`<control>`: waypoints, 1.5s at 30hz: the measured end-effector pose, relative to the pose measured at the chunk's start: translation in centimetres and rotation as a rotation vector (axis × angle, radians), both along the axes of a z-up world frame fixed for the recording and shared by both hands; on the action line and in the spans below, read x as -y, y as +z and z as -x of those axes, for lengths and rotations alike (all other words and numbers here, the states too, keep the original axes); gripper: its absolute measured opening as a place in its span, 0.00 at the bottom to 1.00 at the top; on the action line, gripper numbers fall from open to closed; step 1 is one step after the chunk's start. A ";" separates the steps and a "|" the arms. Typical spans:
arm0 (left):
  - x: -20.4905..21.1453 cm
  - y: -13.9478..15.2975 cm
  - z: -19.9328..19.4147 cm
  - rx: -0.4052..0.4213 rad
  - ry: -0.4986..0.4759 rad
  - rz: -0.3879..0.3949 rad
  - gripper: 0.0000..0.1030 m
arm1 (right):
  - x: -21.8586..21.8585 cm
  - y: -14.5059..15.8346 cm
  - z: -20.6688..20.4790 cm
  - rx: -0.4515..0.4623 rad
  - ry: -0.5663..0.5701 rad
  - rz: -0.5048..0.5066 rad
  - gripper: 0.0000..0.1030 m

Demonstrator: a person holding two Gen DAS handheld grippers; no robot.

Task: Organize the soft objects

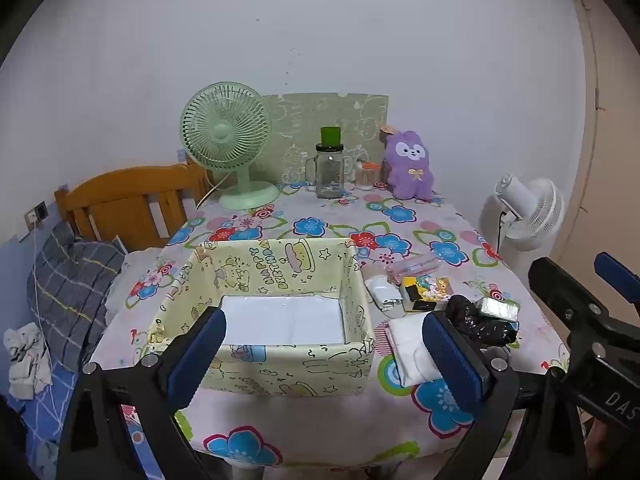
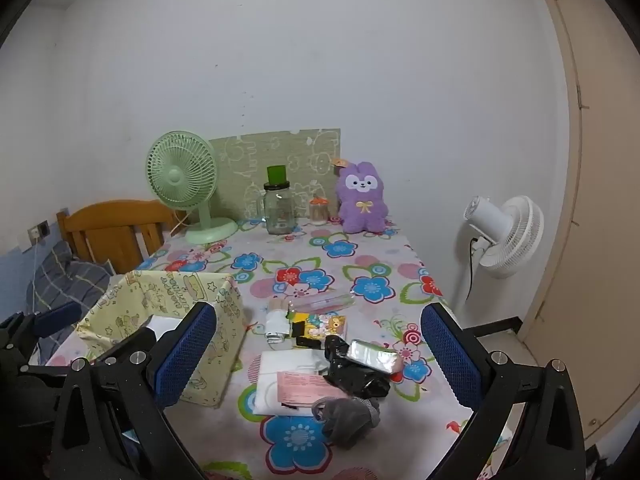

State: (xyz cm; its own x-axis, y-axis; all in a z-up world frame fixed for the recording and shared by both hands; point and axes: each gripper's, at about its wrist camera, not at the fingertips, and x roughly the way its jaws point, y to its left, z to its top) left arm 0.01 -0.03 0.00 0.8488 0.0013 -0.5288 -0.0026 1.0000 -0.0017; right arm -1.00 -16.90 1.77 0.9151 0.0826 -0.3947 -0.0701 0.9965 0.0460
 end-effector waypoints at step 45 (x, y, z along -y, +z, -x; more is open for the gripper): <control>0.8 0.2 -0.7 -0.011 0.043 -0.023 0.96 | 0.6 0.3 -0.1 -0.014 0.002 -0.041 1.00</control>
State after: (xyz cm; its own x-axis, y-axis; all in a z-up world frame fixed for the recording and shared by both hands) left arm 0.73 -0.79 0.20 0.8418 0.0499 -0.5374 -0.0456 0.9987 0.0212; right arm -0.91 -17.52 2.03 0.9095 0.1009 -0.4032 -0.0712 0.9936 0.0881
